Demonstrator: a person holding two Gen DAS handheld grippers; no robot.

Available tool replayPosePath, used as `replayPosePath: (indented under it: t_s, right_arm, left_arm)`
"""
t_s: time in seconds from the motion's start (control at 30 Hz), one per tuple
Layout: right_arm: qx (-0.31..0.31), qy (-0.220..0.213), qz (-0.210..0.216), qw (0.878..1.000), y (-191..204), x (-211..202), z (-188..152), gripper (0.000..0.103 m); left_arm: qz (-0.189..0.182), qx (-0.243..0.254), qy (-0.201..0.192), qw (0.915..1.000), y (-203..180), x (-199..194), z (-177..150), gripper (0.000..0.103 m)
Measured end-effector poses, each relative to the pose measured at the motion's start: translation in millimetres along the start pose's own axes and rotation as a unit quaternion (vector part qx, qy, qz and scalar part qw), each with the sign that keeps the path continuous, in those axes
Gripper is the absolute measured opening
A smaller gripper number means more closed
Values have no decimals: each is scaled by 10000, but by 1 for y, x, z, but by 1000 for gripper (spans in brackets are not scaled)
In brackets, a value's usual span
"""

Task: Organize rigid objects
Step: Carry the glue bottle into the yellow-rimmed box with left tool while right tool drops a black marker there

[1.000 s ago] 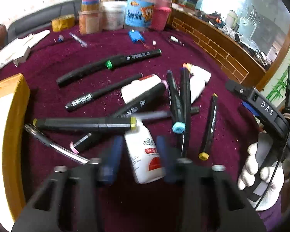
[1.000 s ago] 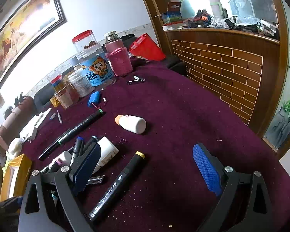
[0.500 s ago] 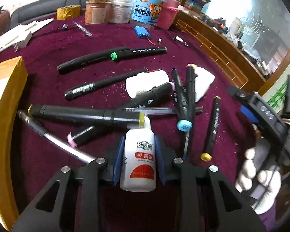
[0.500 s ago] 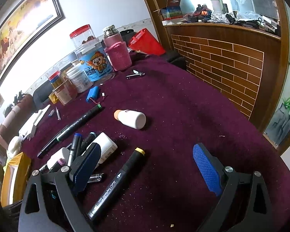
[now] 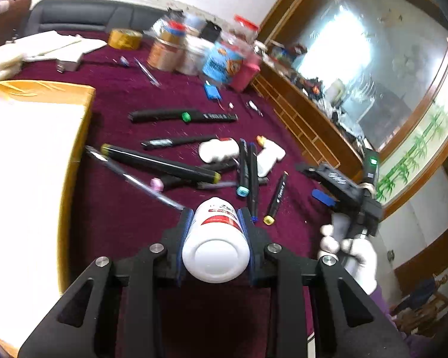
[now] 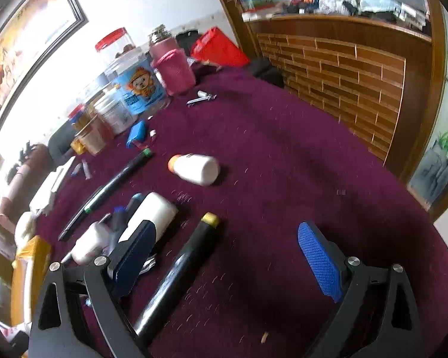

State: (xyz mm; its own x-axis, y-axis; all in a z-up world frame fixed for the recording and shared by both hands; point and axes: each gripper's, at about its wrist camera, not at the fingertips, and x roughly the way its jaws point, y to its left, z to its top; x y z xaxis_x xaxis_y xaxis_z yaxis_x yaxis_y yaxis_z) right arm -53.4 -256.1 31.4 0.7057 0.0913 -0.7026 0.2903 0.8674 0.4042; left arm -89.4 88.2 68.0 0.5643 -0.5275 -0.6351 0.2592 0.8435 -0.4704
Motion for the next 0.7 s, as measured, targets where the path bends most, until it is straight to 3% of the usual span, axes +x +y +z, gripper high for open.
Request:
replayPosePath:
  t_s: [0.07,0.17,0.23,0.33,0.43,0.6,0.67,0.7]
  right_arm:
    - [-47,47,438,9990,13,-14,-1,94]
    - [-939,333,960,9904,66,-23,-4,94]
    - [-1653,607,1201,9770,109,-17,-12,94]
    - [-2894,942,1328,9432,178,1,-37,92]
    - [-3549,1252,1355,9165,218,22,-61,76]
    - [-4175,1709,1185,8846,248,58,-92,59]
    - [-4280,1797,1035,8797,251,67,-99,23]
    - [-4234,1923,1053,8790,250,71,-101,15]
  left_arm:
    - [39,-31,-151,9999,9,-15,-2,27]
    - [25,-198,-319,9993,25,-32,-4,27]
    - [22,-298,-378,9988,33,-37,-5,27]
    - [23,-476,-463,9978,46,-45,-8,27]
    - [115,-595,-540,9967,58,-55,-11,27]
    - [306,-812,-722,9936,84,-76,-13,27]
    - [380,-887,-821,9919,94,-84,-12,27]
    - [404,-908,-856,9914,98,-88,-12,27]
